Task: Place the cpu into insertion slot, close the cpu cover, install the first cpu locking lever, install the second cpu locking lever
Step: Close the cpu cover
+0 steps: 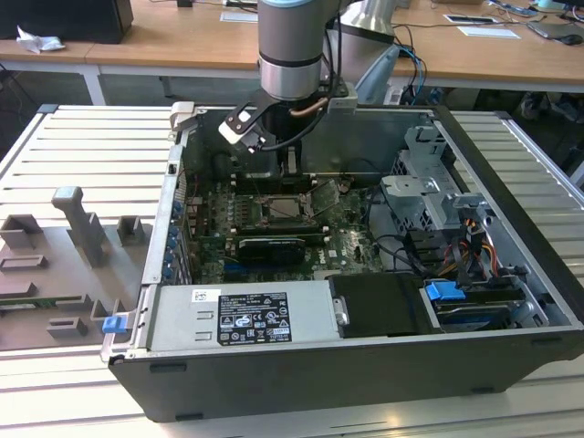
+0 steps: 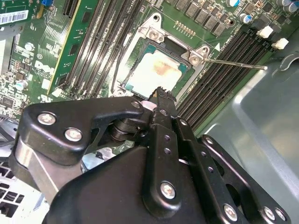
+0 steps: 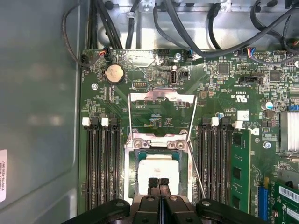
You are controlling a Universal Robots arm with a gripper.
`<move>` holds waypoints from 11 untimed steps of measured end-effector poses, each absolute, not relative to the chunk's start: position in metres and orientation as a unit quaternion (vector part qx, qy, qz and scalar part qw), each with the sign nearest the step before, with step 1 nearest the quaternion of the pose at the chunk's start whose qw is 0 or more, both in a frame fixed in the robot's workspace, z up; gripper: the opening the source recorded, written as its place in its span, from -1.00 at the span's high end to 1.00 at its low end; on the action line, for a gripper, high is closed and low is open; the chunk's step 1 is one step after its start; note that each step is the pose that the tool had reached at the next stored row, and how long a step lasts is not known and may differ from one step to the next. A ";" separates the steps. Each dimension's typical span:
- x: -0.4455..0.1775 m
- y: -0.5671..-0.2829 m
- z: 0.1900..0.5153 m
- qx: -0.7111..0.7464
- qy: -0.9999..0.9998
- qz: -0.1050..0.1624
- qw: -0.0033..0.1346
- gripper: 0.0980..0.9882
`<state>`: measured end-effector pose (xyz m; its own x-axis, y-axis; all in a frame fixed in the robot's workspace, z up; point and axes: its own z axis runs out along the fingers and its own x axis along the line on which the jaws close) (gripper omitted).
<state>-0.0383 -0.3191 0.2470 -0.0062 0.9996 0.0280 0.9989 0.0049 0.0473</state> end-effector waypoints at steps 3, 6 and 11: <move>-0.038 -0.319 0.249 0.705 0.709 0.027 0.007 0.98; -0.038 -0.319 0.253 0.705 0.709 0.027 0.007 0.98; -0.038 -0.319 0.256 0.705 0.709 0.027 0.007 0.98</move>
<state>-0.0383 -0.3191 0.2564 -0.0061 0.9996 0.0280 0.9989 0.0047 0.0474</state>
